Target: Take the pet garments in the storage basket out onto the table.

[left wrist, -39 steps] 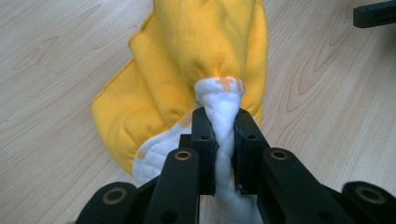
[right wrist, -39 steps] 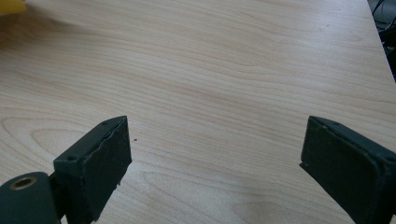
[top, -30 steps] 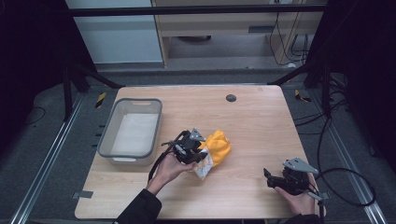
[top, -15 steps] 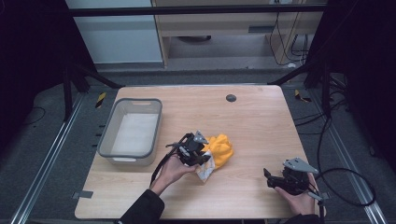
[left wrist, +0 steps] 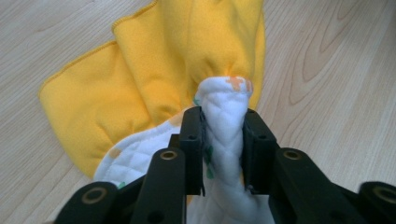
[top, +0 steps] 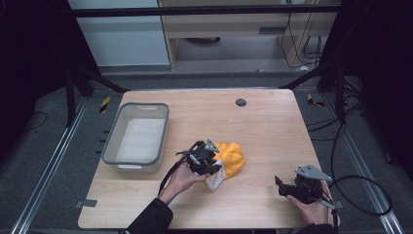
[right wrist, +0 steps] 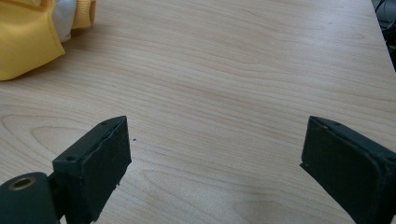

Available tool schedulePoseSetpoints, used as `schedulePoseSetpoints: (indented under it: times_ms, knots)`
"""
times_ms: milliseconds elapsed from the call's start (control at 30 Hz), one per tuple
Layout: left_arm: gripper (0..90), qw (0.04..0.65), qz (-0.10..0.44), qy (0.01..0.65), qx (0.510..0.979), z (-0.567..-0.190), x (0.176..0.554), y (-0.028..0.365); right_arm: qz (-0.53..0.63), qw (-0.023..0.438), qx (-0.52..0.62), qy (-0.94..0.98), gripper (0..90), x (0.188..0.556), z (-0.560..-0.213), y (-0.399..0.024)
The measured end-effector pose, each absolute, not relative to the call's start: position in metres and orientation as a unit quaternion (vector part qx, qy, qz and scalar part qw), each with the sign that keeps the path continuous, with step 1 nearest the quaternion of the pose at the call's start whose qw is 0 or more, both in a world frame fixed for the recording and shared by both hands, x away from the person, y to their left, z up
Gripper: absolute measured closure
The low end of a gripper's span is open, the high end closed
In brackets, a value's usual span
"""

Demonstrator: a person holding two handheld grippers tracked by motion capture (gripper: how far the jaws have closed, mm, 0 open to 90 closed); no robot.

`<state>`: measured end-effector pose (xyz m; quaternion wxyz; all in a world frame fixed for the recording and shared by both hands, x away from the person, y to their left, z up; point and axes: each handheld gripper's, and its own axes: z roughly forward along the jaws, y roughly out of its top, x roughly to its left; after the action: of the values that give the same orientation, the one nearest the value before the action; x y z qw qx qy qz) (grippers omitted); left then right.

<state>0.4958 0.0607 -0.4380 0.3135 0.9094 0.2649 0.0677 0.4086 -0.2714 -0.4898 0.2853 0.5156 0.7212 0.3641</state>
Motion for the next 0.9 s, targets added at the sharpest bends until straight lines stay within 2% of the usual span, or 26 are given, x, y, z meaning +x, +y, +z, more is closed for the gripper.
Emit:
schedulePoseSetpoints:
  times_ms: [200, 500, 900]
  knots:
    - [59.4, 0.325, 0.072, 0.262, 0.906, -0.438, 0.493, 0.065, 0.365, 0.283, 0.516, 0.721, 7.6, 0.409, -0.49, -0.271]
    - [38.6, 0.353, 0.088, 0.255, 0.896, -0.427, 0.483, 0.079, 0.364, 0.283, 0.516, 0.721, 7.3, 0.408, -0.49, -0.271]
    - [27.7, 0.369, 0.108, 0.261, 0.885, -0.42, 0.468, 0.106, 0.362, 0.285, 0.517, 0.722, 7.0, 0.408, -0.491, -0.272]
